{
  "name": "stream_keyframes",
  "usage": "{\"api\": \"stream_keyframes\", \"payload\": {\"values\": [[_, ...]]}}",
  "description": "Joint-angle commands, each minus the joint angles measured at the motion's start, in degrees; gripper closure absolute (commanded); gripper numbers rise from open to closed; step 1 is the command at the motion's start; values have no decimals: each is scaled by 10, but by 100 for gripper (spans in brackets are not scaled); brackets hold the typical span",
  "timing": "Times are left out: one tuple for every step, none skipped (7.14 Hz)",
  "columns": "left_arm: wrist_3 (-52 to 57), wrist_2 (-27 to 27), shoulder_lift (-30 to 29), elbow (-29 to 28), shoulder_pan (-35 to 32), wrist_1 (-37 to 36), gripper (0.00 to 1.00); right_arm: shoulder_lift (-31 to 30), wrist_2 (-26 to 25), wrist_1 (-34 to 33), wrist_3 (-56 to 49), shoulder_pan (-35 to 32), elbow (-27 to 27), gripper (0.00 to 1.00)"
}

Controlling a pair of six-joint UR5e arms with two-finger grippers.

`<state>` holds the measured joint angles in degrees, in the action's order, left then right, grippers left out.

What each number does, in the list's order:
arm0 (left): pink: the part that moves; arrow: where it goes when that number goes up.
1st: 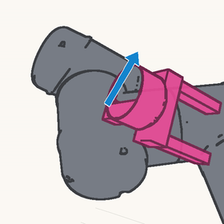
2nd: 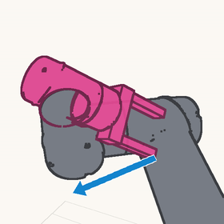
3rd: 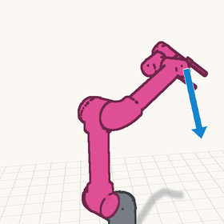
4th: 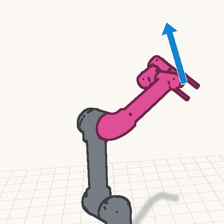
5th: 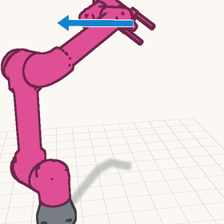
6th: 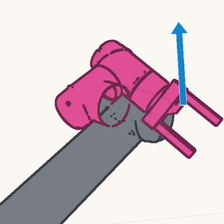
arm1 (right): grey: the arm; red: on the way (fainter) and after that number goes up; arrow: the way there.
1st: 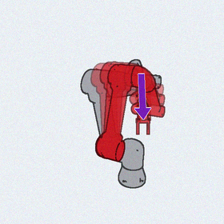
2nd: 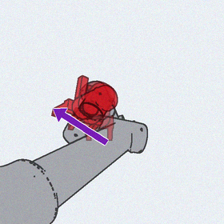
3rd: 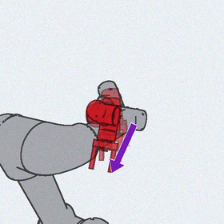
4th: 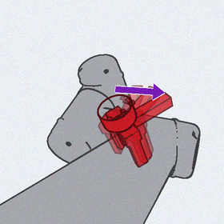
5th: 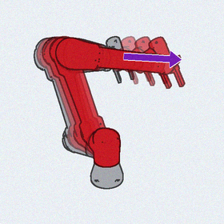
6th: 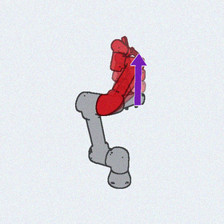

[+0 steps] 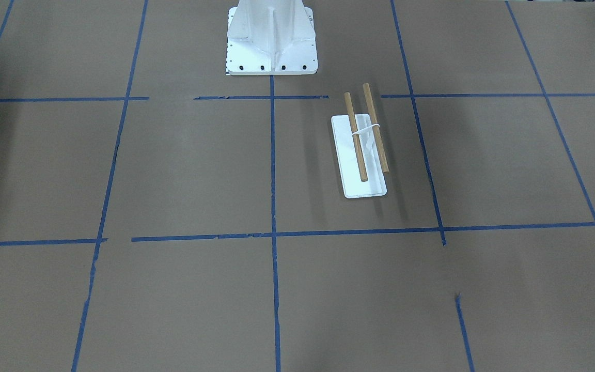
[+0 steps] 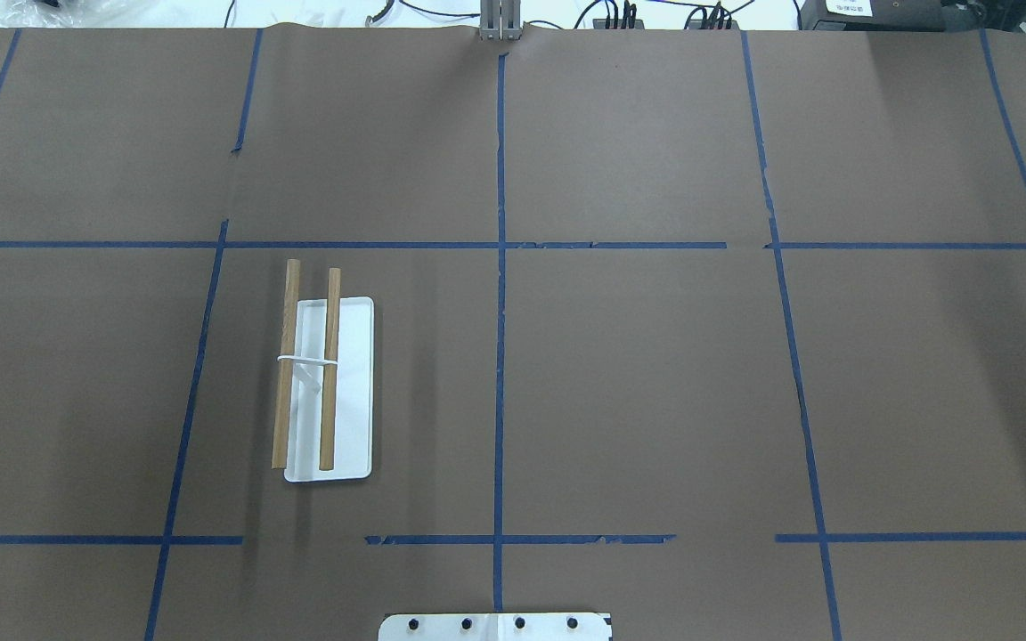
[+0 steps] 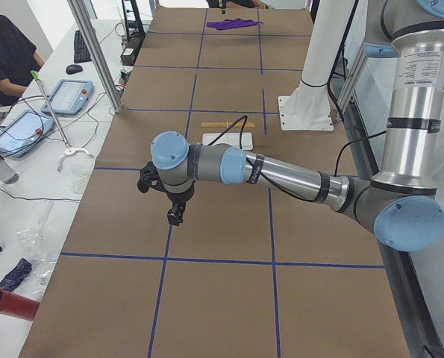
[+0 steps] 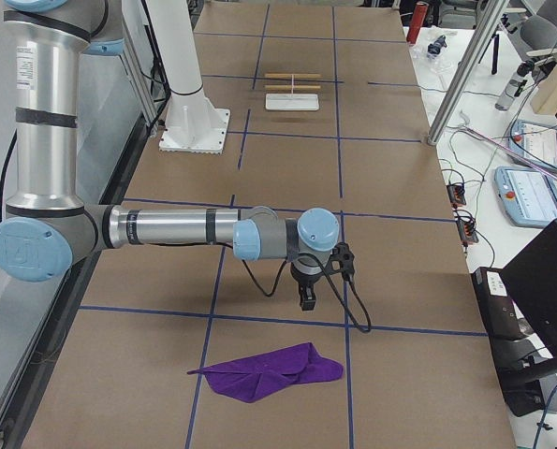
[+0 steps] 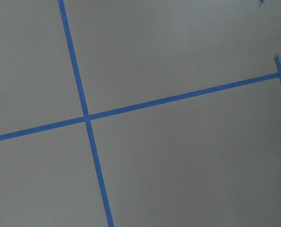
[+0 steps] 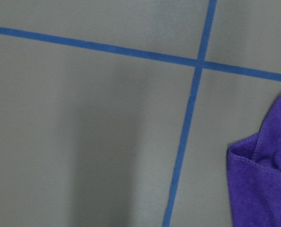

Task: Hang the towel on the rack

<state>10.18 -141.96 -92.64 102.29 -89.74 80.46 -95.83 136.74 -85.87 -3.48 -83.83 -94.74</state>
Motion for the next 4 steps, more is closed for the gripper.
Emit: {"api": "stream_keyframes", "payload": {"values": [[-1, -1, 0, 1, 0, 22, 0, -16, -38, 136, -4, 2, 126, 7], [-2, 0, 0, 2, 0, 22, 0, -16, -38, 182, 1, -4, 172, 7], [-2, 0, 0, 1, 0, 22, 0, -22, -41, 196, -3, -7, 198, 11], [-2, 0, -1, 0, 0, 22, 0, -14, -42, 196, -3, -8, 214, 12]]}}
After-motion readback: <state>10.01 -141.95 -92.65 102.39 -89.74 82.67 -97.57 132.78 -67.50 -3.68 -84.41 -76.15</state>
